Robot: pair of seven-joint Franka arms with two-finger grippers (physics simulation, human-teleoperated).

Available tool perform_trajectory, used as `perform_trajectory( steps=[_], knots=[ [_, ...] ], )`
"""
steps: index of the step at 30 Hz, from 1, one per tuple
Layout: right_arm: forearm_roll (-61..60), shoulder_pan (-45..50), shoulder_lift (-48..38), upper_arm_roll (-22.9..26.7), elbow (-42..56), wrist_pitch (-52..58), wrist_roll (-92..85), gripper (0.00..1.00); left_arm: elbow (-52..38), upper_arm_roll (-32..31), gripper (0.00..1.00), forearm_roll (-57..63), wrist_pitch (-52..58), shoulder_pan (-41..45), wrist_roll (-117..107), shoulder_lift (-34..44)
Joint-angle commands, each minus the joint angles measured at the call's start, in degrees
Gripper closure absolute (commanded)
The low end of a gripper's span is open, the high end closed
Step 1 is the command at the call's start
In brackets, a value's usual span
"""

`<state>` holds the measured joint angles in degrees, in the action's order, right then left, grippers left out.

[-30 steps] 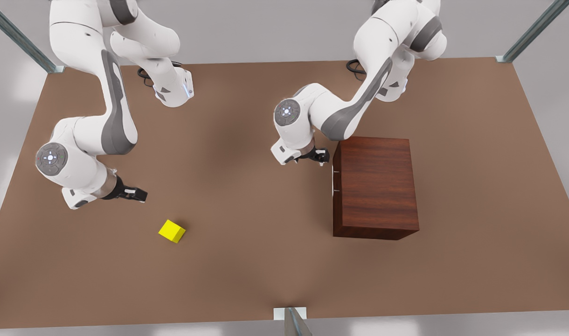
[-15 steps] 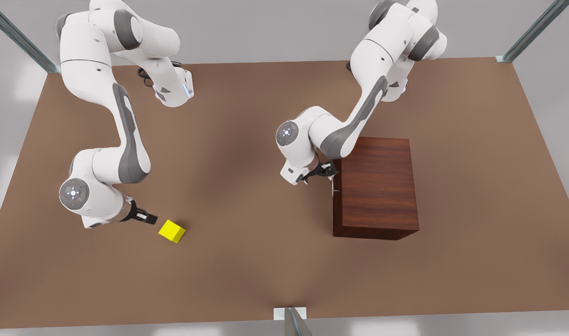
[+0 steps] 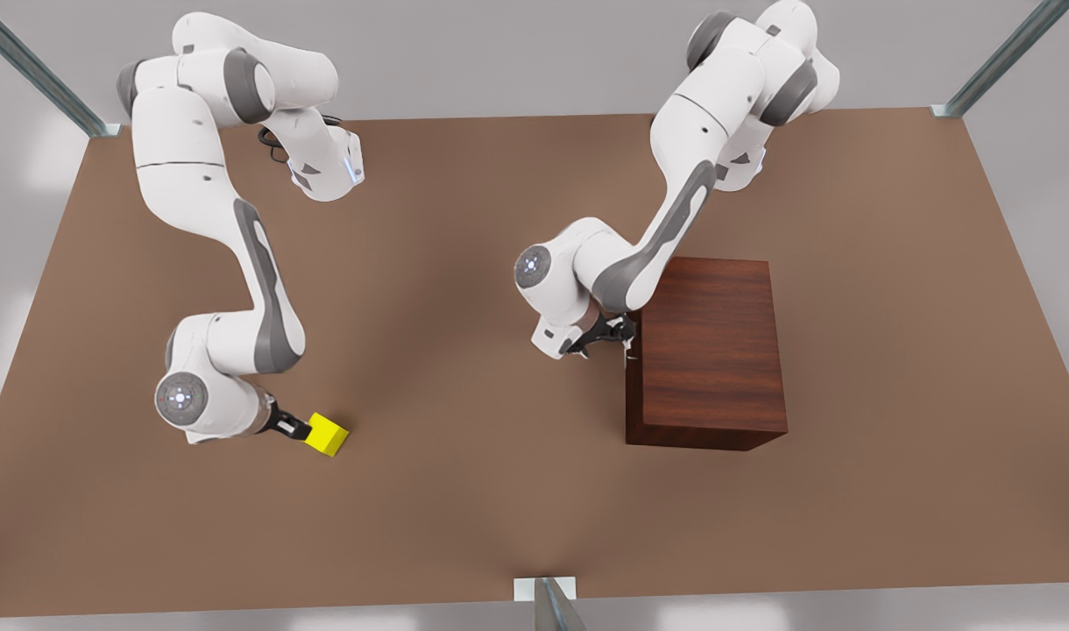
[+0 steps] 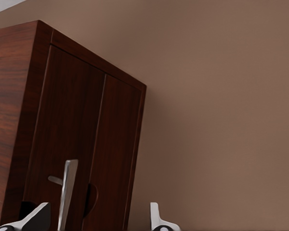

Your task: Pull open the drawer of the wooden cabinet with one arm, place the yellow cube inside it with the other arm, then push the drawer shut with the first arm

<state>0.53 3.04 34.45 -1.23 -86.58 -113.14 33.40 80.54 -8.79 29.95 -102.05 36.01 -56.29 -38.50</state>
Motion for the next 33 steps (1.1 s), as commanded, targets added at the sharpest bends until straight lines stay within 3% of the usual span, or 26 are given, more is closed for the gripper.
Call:
perform_trajectory(
  steps=[1, 33],
  knots=[
    [-0.2, 0.0, 0.6, 0.0, 0.1, -2.1, 6.3, 0.00, 0.0, 0.0, 0.00, 0.1, -0.4, -0.2, -2.8, -0.1],
    [-3.0, 1.7, 10.4, -0.5, -1.2, -11.9, 5.6, 0.00, -2.2, -1.8, 0.00, -4.5, -4.7, 1.4, 1.9, -1.5]
  ],
)
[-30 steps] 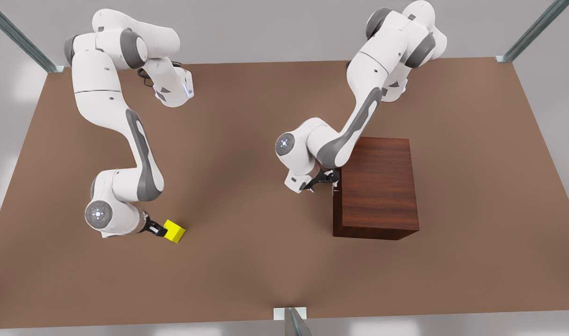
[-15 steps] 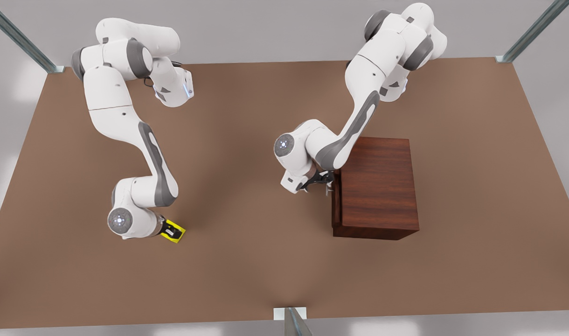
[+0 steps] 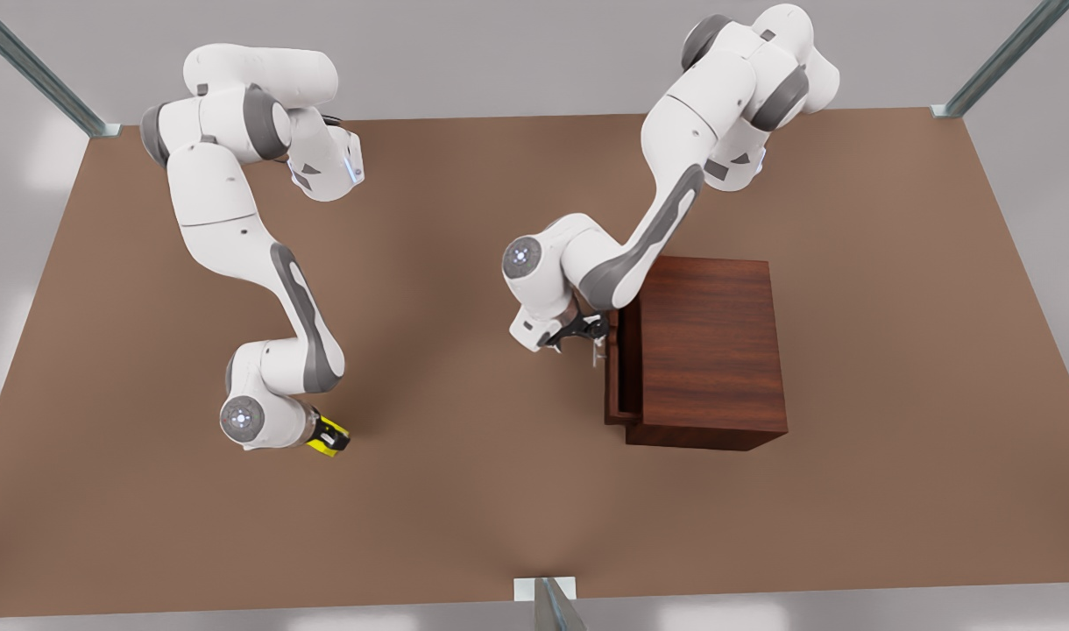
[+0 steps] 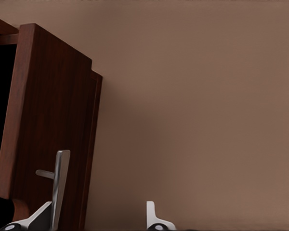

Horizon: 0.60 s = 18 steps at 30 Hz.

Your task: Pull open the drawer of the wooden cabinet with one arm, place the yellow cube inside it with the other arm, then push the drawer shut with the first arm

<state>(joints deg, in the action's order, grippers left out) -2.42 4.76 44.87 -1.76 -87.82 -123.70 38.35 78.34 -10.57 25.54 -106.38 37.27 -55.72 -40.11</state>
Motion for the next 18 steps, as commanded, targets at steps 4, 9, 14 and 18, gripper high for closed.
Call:
perform_trajectory(
  steps=[4, 9, 14, 18],
  knots=[
    [0.1, -0.3, 0.7, 0.0, 0.4, -1.5, 0.7, 0.00, -0.6, -0.1, 0.00, 0.0, -0.5, 0.7, 1.3, 0.0],
    [0.0, -0.5, 0.7, 0.1, 0.5, -1.5, 1.3, 0.16, -0.6, -0.1, 0.00, 0.0, -1.5, 1.0, 1.2, -0.4],
    [-0.1, -0.5, -0.2, 0.2, 0.7, -1.3, 1.4, 0.31, -0.6, -0.1, 0.00, 0.1, -2.4, 1.1, 1.1, -0.5],
    [-0.4, -1.1, -2.9, 0.4, 1.0, 2.0, 1.2, 0.33, -0.6, -0.1, 0.00, 0.1, -2.6, 1.7, 0.6, -0.5]
  ],
)
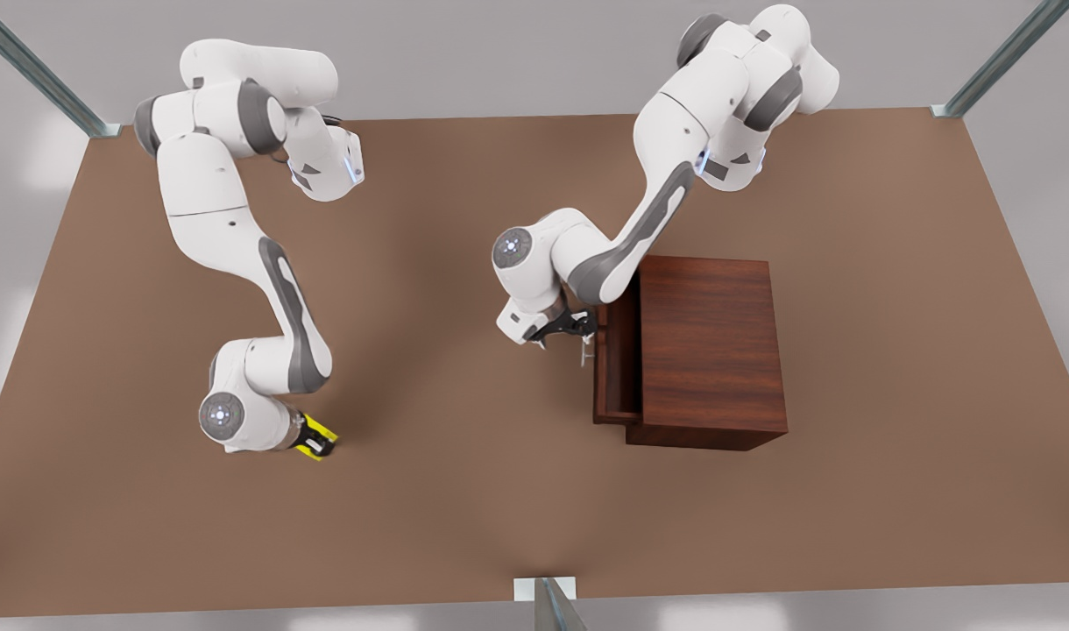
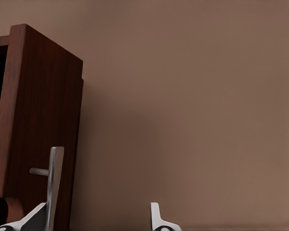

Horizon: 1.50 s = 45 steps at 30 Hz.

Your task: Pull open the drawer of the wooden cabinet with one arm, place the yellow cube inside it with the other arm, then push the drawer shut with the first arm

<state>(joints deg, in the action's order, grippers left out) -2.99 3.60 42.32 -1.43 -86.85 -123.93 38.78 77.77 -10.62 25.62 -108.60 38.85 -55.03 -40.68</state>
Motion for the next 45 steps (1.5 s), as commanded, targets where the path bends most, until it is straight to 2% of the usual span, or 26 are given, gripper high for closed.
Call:
perform_trajectory(
  steps=[1, 7, 13, 15, 17, 20, 22, 23, 25, 26, 28, 29, 30, 31, 32, 33, 36, 38, 40, 43, 45],
  knots=[
    [0.4, -0.7, -0.9, 0.0, 0.3, 3.7, 0.5, 0.33, 0.0, 0.0, 0.00, 0.0, -0.5, 0.2, -0.1, 0.1],
    [0.2, -2.0, -5.1, 0.5, 3.7, 10.3, -0.7, 0.33, -0.1, 0.0, 0.00, 0.0, -1.4, 0.7, -0.3, 0.1],
    [0.3, -3.2, -10.9, 0.2, 6.4, 21.7, -4.4, 0.33, -0.5, 0.0, 0.00, 0.0, -2.1, 1.8, -1.5, 0.1],
    [0.3, -3.8, -13.6, 1.2, 6.6, 28.6, -7.3, 0.33, -1.0, 0.0, 0.00, -0.2, -2.1, 2.6, -2.0, 0.2],
    [0.1, -3.9, -14.5, 0.0, 6.7, 28.9, -6.8, 0.33, -1.8, 0.0, 0.00, -1.4, -1.3, 2.7, -2.0, 0.3],
    [0.4, -4.0, -14.6, 1.0, 8.3, 31.4, -7.6, 0.33, -5.1, -2.6, 0.00, -1.4, 12.0, 2.9, 1.5, 1.5],
    [0.4, -4.0, -14.5, 0.5, 9.9, 33.3, -7.8, 0.33, -5.0, -2.4, 0.00, -1.5, 20.1, 1.9, 8.9, 5.3],
    [0.4, -3.9, -14.5, 0.2, 9.9, 33.3, -7.6, 0.33, -4.9, -2.4, 0.00, -4.2, 21.2, 0.1, 10.9, 7.9],
    [0.0, -1.8, -14.5, -0.2, 12.0, 34.8, -4.2, 0.33, -4.5, -2.1, 0.00, -11.1, 30.5, -8.4, 19.6, 17.9],
    [-0.1, -0.6, -14.5, -1.2, 12.8, 35.7, -1.3, 0.33, -4.3, -1.9, 0.00, -15.6, 33.5, -15.8, 25.0, 22.1],
    [0.0, -0.5, -14.3, -5.1, 14.4, 36.2, 4.6, 0.33, -4.0, -1.8, 0.00, -24.7, 36.9, -31.6, 35.9, 24.9],
    [0.0, -0.4, -14.1, -7.5, 15.0, 35.8, 8.3, 0.33, -3.1, -1.8, 0.00, -28.4, 36.1, -38.9, 39.0, 25.4],
    [0.0, -0.4, -14.0, -9.5, 15.0, 35.4, 11.1, 0.33, 6.1, -1.8, 0.00, -28.8, 24.3, -41.7, 39.5, 31.0],
    [0.1, 0.4, -13.7, -10.4, 15.0, 35.2, 13.9, 0.33, 10.1, -0.8, 0.00, -28.8, 17.5, -41.8, 39.9, 33.7],
    [0.0, 1.8, -13.4, -10.4, 15.0, 34.0, 16.9, 0.33, 3.2, -1.0, 0.00, -28.2, 17.7, -41.9, 40.8, 30.0],
    [0.0, 2.2, -13.1, -10.4, 15.0, 33.8, 19.6, 0.33, -5.3, -1.3, 0.00, -27.7, 22.5, -41.0, 40.7, 23.8],
    [-0.1, 6.5, -10.0, -12.7, 18.9, 33.8, 30.5, 0.32, -5.3, -1.4, 0.00, -25.3, 22.9, -39.8, 46.1, 23.5],
    [-0.1, 6.9, -7.8, -16.7, 22.0, 33.3, 36.2, 0.32, -5.3, -1.4, 0.00, -21.3, 22.9, -38.2, 48.0, 23.3],
    [-0.1, 9.5, -6.9, -18.6, 23.4, 30.2, 41.0, 0.32, -3.7, -1.1, 0.00, -26.3, 23.0, -39.3, 49.6, 23.5],
    [-0.1, 13.8, -4.6, -19.7, 25.9, 27.3, 46.6, 0.32, -3.8, -0.7, 0.00, -26.1, 22.5, -40.9, 51.8, 23.4],
    [-0.1, 14.5, -3.7, -22.6, 26.4, 23.4, 49.5, 0.32, -3.7, -0.7, 0.00, -25.9, 22.5, -40.9, 51.8, 23.3]
  ],
)
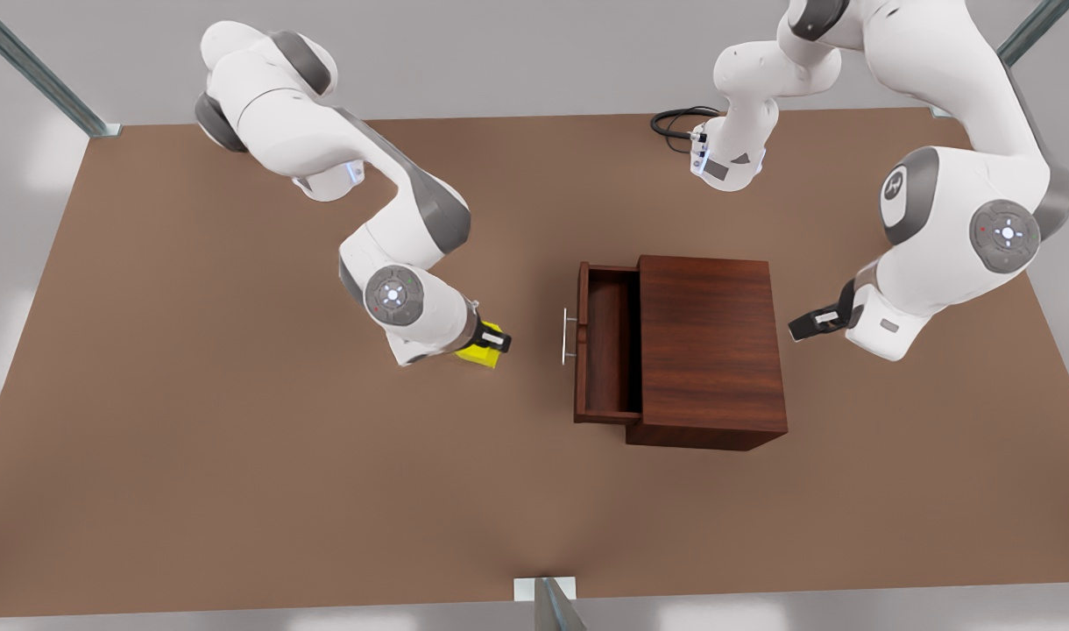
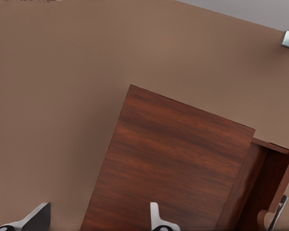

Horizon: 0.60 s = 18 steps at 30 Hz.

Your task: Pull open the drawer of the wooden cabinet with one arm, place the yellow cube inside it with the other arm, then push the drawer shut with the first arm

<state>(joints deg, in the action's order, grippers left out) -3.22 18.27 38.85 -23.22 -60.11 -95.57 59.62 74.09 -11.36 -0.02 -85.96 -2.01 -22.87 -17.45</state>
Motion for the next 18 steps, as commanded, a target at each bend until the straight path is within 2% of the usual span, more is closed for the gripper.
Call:
perform_trajectory(
  steps=[1, 6, 9, 14, 18],
  knots=[
    [0.1, 2.0, 1.8, -1.0, 2.9, -5.5, 30.3, 0.32, 0.0, -0.1, 0.00, -0.4, -0.2, 0.0, 19.6, 0.0],
    [0.2, 6.7, 5.6, -0.9, 6.4, -8.8, 33.2, 0.32, 0.1, 0.0, 0.00, -0.3, -0.3, 0.0, 19.4, 0.0],
    [0.4, 13.3, 8.6, 2.8, 8.6, -12.2, 35.1, 0.32, 0.1, 0.0, 0.00, -0.3, -0.2, 0.1, 19.4, 0.0],
    [0.4, 17.8, 11.2, 4.1, 11.0, -17.4, 36.4, 0.32, 0.3, 0.0, 0.00, -0.3, -0.3, 0.1, 19.1, 0.0],
    [0.7, 21.6, 13.6, 6.9, 11.6, -19.6, 36.3, 0.32, 0.7, 0.0, 0.00, -0.3, -0.3, 0.2, 18.9, 0.0]
  ],
)
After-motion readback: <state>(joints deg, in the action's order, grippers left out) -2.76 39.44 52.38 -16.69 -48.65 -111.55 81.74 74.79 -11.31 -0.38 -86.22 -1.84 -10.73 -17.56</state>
